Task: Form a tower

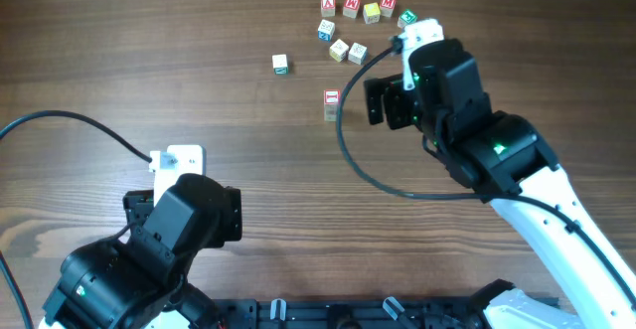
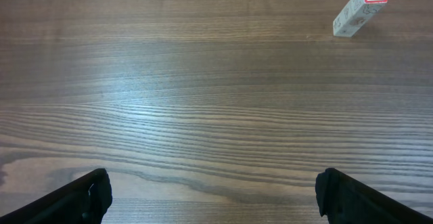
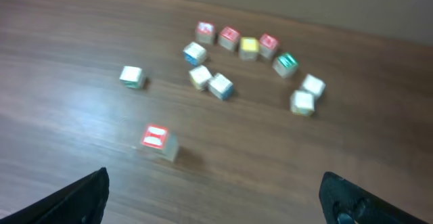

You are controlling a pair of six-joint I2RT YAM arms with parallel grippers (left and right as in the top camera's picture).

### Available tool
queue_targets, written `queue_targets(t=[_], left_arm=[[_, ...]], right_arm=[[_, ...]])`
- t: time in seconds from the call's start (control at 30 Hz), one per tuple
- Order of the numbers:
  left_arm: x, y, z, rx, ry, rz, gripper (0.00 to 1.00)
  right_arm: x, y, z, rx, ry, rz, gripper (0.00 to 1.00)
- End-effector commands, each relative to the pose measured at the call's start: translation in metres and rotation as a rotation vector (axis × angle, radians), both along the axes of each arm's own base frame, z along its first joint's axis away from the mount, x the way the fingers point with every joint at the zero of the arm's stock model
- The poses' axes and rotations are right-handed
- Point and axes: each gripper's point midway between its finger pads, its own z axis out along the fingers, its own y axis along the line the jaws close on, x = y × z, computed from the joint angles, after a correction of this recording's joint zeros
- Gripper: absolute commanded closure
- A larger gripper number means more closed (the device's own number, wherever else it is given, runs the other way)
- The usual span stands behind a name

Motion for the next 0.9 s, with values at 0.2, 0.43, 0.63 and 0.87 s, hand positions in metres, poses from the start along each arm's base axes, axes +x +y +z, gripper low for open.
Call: queue_targets(t=[0.2, 0.43, 0.63, 0.87], left_arm=[[0.0, 0.001, 0.001, 0.003, -0.005, -0.003, 0.0], [0.0, 0.001, 0.001, 0.003, -0.005, -0.003, 0.0], [0.0, 0.001, 0.001, 0.003, -0.005, -0.003, 0.0], [0.0, 0.001, 0.001, 0.003, -0.005, -0.003, 0.0]], right_arm=[[-0.017, -0.082, 0.09, 0.046, -0.25, 0.009, 0.0], [-0.069, -0.102, 0.096, 0.056, -0.313, 0.054, 0.0], [-0.026, -0.042, 0.058, 0.197, -0.139, 0.188, 0.0], [0.004, 0.055, 0.036, 0.226, -0.073, 0.205, 0.0]])
